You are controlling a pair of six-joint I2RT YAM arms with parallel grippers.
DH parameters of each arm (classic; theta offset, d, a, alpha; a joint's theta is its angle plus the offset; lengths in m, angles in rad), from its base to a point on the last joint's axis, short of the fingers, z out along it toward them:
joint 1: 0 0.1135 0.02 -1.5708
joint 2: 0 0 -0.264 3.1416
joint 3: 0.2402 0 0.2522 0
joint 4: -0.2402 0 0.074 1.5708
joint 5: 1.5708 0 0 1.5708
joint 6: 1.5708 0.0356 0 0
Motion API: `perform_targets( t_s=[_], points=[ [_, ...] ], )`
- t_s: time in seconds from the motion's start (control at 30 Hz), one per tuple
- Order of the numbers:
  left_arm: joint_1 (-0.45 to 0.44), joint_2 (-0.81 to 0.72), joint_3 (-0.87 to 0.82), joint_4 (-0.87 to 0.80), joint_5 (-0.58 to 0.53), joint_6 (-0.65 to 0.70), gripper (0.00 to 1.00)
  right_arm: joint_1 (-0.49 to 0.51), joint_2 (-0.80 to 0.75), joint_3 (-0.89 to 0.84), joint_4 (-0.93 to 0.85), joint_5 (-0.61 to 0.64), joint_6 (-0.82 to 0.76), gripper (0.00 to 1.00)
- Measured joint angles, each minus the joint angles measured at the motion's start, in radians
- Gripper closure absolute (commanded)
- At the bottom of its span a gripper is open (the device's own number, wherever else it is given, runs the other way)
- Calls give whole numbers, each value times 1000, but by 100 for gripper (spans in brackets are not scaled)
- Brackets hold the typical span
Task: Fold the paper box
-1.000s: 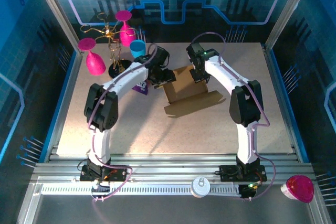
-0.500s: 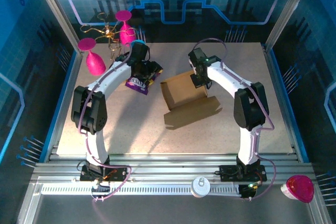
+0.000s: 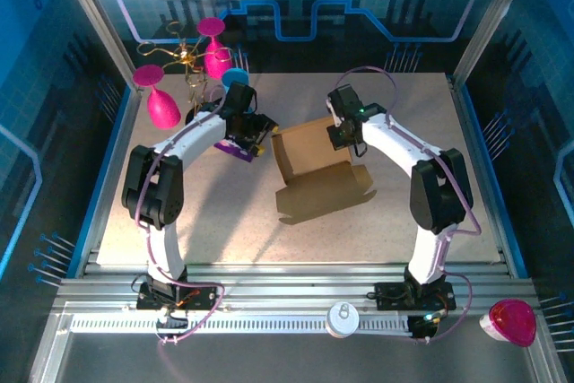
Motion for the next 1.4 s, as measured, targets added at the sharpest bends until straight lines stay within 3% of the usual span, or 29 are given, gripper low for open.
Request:
perform_targets(
  t_s=[0.33,0.57,0.93,1.03,1.1,1.3,1.4],
  points=[
    [8,0,-27,64,9,-55,37,0,-9,-13,31,-3,-3,100],
    [2,0,-64,130,40,-112,47,0,-11,-29,45,-7,1,100],
    [-11,-2,-126,213,48,-178,87,0,-11,-40,37,-12,1,100],
    [-12,-6,-131,221,48,-182,91,0,-11,-40,37,-11,0,100],
    [-12,-11,-134,219,48,-182,88,0,-11,-40,37,-11,0,100],
    [-12,-37,-134,182,37,-145,52,0,-11,-40,37,-15,-13,100],
    [-13,-77,-134,121,8,-96,44,0,-11,-40,37,-18,-21,100]
  ],
)
